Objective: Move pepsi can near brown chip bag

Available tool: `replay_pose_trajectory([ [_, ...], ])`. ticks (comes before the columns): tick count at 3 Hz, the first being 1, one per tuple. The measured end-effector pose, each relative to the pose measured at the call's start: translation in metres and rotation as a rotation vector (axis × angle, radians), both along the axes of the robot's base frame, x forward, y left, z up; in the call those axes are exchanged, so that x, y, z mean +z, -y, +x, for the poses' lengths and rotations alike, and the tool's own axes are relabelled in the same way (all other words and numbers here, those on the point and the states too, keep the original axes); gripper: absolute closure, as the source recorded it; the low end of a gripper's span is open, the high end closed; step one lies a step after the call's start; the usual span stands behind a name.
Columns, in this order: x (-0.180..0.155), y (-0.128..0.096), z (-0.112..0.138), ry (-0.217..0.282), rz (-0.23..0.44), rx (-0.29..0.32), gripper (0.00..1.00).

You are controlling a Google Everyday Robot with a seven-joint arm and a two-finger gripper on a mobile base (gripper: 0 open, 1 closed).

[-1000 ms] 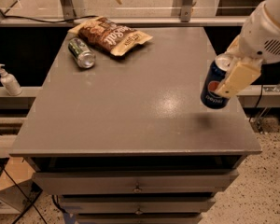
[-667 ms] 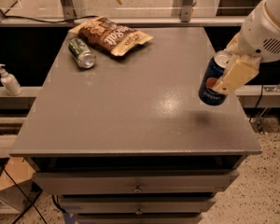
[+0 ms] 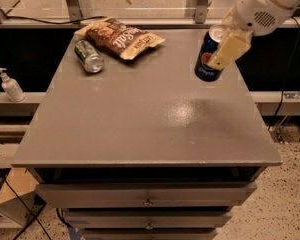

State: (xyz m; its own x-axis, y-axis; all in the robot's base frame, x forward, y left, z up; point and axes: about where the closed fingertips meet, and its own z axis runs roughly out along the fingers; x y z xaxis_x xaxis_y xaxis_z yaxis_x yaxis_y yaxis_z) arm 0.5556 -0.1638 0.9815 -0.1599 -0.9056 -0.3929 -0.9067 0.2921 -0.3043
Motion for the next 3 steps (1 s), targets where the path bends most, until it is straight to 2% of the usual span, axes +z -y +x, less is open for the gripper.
replay_pose_trajectory([
  [1,-0.002,-0.017,0.041,0.033,0.026,0.025,1.00],
  [3,-0.031,-0.051,0.111,0.047,0.067,0.027,1.00],
])
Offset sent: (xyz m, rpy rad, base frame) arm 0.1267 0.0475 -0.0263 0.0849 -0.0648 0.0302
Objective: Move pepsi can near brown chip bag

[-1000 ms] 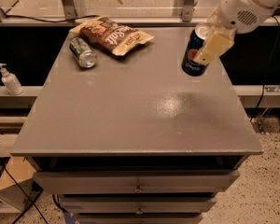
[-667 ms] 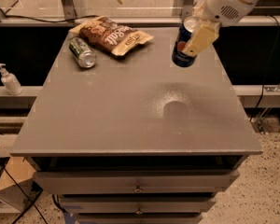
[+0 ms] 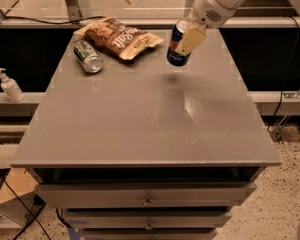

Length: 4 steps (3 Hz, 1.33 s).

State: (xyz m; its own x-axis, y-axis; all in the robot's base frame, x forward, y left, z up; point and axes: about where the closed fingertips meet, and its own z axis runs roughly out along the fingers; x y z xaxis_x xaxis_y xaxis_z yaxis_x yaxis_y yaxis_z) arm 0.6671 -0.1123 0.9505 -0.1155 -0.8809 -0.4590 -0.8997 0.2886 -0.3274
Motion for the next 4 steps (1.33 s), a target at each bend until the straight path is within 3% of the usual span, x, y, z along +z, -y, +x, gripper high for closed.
replay_pose_trajectory([
  [2,-0.036,-0.022,0.052,-0.040,0.005,-0.051,0.96],
  [3,-0.051,-0.028,0.070,-0.081,0.011,-0.094,0.80],
  [4,-0.057,-0.032,0.082,-0.100,0.018,-0.130,0.56],
])
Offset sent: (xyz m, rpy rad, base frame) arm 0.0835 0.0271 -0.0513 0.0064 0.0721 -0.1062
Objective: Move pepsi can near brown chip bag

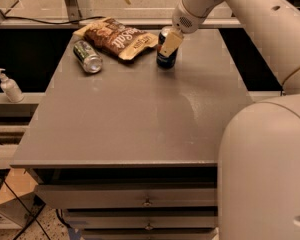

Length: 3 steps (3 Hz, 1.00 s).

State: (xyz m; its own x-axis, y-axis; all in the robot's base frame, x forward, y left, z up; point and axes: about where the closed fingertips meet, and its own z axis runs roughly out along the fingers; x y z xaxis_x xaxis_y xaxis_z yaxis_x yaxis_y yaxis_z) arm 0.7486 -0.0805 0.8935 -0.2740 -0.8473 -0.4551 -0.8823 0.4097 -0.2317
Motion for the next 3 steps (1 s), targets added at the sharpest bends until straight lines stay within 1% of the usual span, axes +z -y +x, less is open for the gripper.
replay_pose_trajectory([
  [1,-0.0003,-0.0022,0.0050,-0.008,0.007,-0.022,0.32],
  [2,0.0058,-0.0052,0.0055,-0.006,0.032,-0.020,0.09],
  [3,0.0031,-0.0068,0.0062,-0.009,0.031,-0.017,0.00],
])
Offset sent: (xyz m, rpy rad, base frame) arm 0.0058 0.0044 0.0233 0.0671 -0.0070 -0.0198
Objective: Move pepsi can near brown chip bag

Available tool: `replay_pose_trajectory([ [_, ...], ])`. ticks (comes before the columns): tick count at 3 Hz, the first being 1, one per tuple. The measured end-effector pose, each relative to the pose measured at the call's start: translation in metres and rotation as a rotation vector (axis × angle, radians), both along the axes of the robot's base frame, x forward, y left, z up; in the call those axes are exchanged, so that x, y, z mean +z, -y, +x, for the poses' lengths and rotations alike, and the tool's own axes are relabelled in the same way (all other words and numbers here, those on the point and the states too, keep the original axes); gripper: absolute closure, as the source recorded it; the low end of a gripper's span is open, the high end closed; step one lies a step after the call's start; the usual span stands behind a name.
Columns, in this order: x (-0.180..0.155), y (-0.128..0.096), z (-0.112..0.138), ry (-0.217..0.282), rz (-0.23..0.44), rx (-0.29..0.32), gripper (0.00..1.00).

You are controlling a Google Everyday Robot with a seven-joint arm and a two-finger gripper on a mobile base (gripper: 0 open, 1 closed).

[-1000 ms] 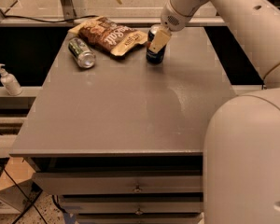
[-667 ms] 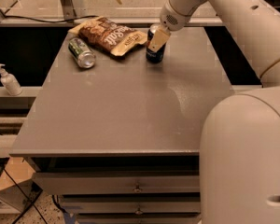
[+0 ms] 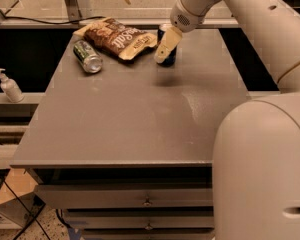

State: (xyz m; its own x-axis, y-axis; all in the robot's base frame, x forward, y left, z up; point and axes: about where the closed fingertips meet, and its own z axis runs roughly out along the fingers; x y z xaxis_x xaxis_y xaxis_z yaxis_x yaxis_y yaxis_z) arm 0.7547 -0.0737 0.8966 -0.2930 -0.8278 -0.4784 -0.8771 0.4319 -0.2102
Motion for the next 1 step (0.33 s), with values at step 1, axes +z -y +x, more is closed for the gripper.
replay_pose_trajectory([
  [1,-0.0001,-0.0001,0.0000,0.000,0.000,0.000,0.00],
])
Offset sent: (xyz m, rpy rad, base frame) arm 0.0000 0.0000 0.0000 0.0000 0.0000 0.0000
